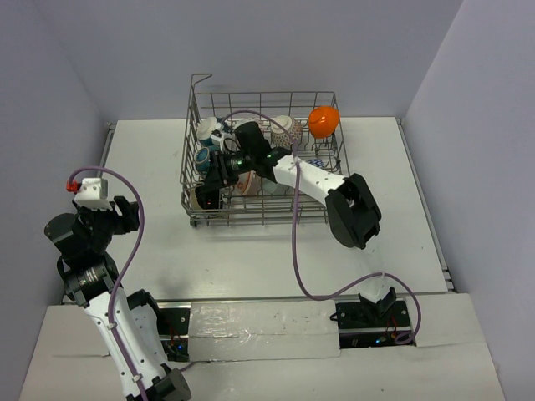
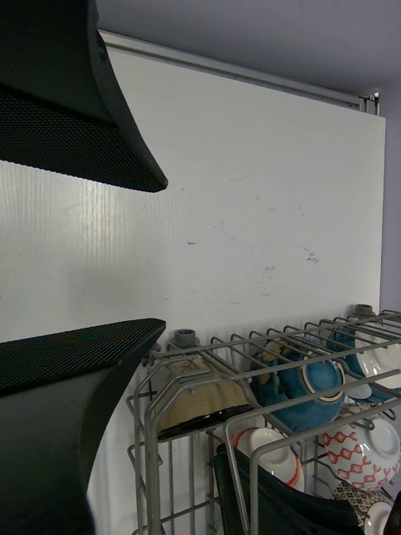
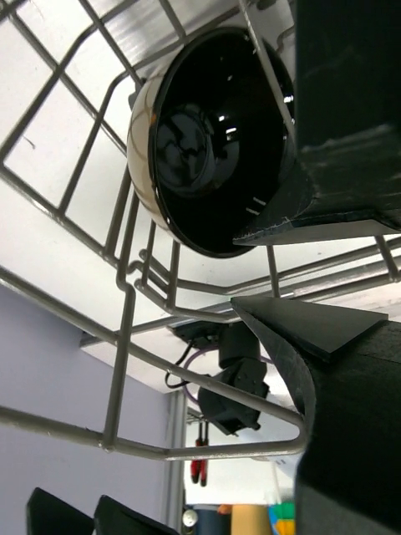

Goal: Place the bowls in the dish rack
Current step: Turn the bowl upside down over the dish rack.

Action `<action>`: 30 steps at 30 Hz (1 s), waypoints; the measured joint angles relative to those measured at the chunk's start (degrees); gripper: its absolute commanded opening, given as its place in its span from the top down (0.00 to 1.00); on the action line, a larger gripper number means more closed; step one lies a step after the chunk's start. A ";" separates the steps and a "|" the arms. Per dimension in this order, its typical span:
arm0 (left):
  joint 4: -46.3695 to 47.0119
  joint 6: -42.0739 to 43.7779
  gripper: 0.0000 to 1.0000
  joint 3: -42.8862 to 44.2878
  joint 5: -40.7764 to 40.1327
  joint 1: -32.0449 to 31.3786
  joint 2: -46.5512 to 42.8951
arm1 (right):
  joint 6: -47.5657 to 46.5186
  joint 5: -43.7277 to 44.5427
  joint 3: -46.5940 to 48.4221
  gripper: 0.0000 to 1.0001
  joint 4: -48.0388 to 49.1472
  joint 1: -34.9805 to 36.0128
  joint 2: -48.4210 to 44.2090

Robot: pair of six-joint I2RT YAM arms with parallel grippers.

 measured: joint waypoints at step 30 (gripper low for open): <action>-0.04 0.02 0.32 0.00 0.04 0.00 -0.04 | -5.20 2.05 3.50 0.61 -5.20 2.99 1.62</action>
